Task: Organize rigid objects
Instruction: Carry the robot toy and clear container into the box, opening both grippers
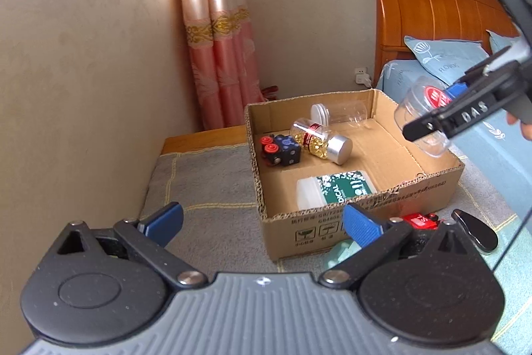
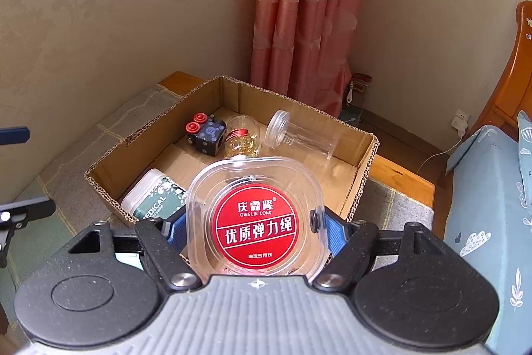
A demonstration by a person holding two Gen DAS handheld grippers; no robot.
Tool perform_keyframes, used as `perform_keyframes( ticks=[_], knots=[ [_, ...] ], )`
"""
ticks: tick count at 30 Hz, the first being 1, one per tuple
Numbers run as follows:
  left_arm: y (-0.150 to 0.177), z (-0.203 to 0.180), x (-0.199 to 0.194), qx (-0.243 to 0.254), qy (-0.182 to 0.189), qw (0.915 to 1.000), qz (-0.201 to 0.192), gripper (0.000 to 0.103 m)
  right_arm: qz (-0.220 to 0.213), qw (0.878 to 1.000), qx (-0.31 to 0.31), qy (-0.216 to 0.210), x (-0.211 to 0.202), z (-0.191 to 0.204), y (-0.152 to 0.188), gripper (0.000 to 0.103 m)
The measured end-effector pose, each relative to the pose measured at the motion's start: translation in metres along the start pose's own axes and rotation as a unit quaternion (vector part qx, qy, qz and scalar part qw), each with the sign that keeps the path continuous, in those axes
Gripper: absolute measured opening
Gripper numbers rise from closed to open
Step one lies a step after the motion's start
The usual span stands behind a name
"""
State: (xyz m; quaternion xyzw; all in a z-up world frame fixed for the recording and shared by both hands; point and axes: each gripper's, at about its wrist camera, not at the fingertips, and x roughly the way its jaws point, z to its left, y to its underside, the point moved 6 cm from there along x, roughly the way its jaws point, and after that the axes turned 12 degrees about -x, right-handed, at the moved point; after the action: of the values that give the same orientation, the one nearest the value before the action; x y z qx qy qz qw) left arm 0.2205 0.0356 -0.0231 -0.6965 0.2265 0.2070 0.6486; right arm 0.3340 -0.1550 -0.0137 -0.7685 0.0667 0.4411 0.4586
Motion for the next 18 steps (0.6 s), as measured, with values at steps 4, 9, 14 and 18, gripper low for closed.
perform_keyframes(
  ticks=[4,9,14,18],
  knots=[
    [0.01,0.003,-0.006,-0.014,-0.004,0.9999,0.004,0.102,0.014,1.0,0.007,0.006,0.018,-0.005,-0.006,0.081],
    [0.015,0.004,-0.011,-0.021,-0.004,0.9998,0.002,0.102,0.027,0.999,0.021,0.023,0.038,-0.011,-0.009,0.083],
    [0.014,0.004,-0.013,-0.02,-0.004,0.9998,-0.001,0.102,0.011,0.998,0.035,0.041,0.032,-0.013,-0.007,0.103],
    [0.016,0.003,-0.011,-0.021,-0.002,0.9998,0.003,0.102,0.011,0.998,0.05,0.038,0.023,-0.013,-0.001,0.103]
  ],
)
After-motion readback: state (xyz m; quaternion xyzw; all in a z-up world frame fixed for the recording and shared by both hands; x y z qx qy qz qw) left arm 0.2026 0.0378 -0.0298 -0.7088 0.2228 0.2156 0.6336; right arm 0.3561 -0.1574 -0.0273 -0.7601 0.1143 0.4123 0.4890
